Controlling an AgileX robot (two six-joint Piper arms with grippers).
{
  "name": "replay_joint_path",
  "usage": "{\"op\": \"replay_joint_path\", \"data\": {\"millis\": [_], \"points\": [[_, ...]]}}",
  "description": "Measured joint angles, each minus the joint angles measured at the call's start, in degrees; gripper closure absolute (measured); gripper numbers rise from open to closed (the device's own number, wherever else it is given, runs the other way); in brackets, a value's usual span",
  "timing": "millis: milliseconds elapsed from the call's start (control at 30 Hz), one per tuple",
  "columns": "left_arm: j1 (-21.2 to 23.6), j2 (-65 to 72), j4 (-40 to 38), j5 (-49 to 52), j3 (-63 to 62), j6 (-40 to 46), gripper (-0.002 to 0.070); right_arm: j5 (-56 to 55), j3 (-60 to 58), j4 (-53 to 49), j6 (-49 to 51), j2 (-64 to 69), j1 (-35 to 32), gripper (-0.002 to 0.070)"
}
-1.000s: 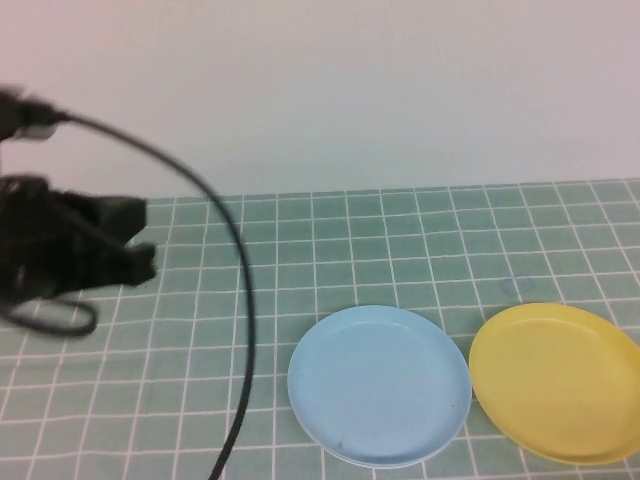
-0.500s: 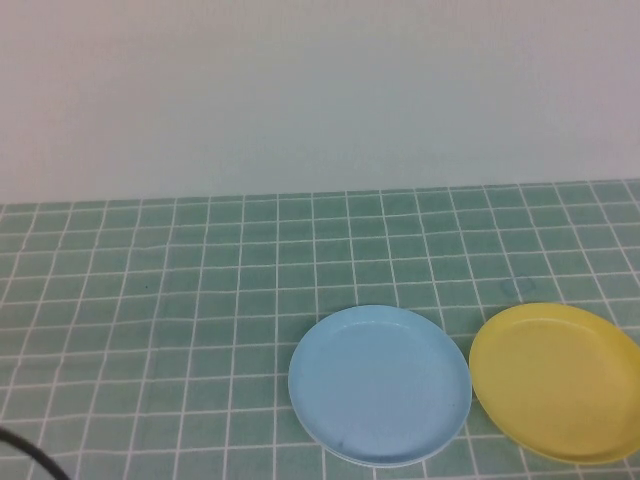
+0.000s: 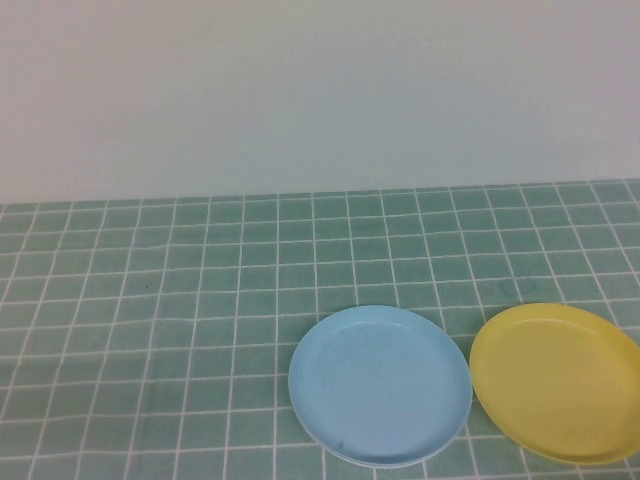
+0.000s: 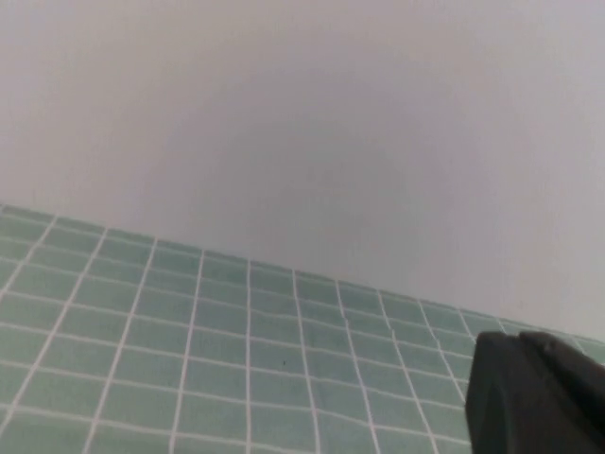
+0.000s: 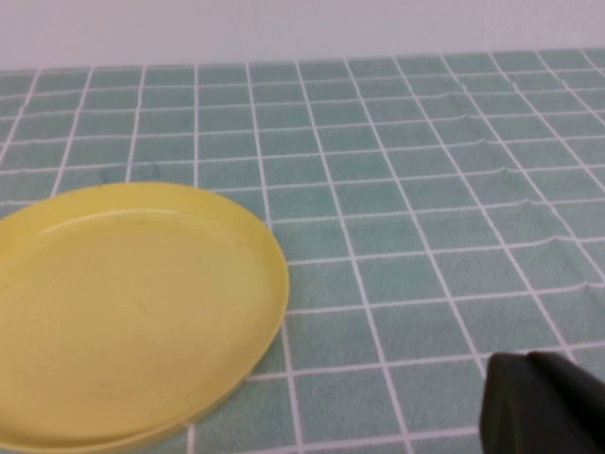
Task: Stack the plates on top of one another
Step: Pick up the yellow plate
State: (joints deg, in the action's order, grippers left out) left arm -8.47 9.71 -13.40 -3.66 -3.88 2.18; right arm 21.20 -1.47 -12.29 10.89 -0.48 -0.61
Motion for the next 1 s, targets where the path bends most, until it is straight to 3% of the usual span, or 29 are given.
{"op": "replay_joint_path", "data": {"millis": [200,367,433,567,767,1000], "points": [[0.0,-6.84,16.59,3.66,3.87,-19.8,0.0675,0.0,0.0,0.0,0.0,0.0,0.0,0.0678],[0.0,-8.6,24.41,19.19,3.88,-26.23,0.0675,0.0,0.0,0.0,0.0,0.0,0.0,0.0678],[0.0,-8.6,24.81,23.34,3.88,-25.96,0.0675,0.0,0.0,0.0,0.0,0.0,0.0,0.0678],[0.0,-8.6,24.17,22.99,3.98,-16.68,0.0675,0.0,0.0,0.0,0.0,0.0,0.0,0.0678],[0.0,-8.64,15.92,22.99,3.98,-4.72,0.0675,0.0,0.0,0.0,0.0,0.0,0.0,0.0678],[0.0,-9.16,13.4,22.9,3.98,-4.0,0.0676,0.0,0.0,0.0,0.0,0.0,0.0,0.0678]]}}
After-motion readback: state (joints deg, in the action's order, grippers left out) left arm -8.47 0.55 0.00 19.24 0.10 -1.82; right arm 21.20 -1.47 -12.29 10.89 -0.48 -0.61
